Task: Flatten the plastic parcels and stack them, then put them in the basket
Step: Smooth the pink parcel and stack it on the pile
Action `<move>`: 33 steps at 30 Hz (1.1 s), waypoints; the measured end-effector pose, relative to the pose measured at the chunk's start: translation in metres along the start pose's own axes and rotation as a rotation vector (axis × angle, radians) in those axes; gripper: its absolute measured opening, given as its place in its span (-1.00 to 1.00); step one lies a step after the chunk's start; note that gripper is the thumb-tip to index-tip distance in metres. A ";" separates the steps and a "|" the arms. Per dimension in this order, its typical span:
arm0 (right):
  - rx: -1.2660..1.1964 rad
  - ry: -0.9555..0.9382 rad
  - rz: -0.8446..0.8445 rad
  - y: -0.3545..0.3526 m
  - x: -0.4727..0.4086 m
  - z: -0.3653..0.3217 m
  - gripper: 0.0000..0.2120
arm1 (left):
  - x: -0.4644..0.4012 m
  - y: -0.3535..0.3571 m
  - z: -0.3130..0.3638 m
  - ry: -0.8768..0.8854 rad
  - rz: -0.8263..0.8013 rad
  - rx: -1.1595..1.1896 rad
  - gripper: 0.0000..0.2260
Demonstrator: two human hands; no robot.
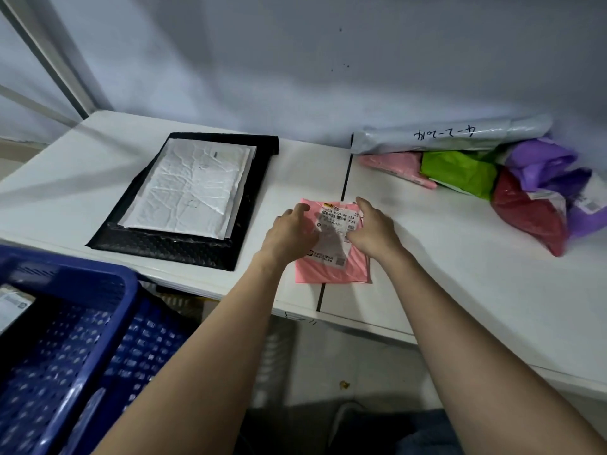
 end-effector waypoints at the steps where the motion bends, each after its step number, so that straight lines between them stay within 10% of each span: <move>1: -0.046 0.001 -0.006 0.000 0.000 -0.001 -0.29 | 0.000 -0.001 -0.001 0.016 0.012 0.039 -0.52; 12: -0.265 0.043 -0.025 0.001 0.004 -0.017 -0.23 | -0.006 -0.039 -0.016 -0.056 0.239 0.512 -0.64; 19: -0.400 0.152 -0.167 0.009 0.009 -0.036 -0.61 | -0.005 -0.067 -0.033 -0.074 0.332 0.644 -0.69; 33: -0.789 0.046 -0.097 0.071 0.012 -0.129 -0.71 | 0.009 -0.124 -0.074 0.174 0.754 0.018 -0.67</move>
Point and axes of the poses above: each hand's wrist, its own x-axis away from the middle knuckle, its own y-axis out of the palm, z = x × y, the point moved 1 cm from there along -x, towards the middle knuckle, and after that the axes turned 6 degrees about z, right-handed, at the moved point
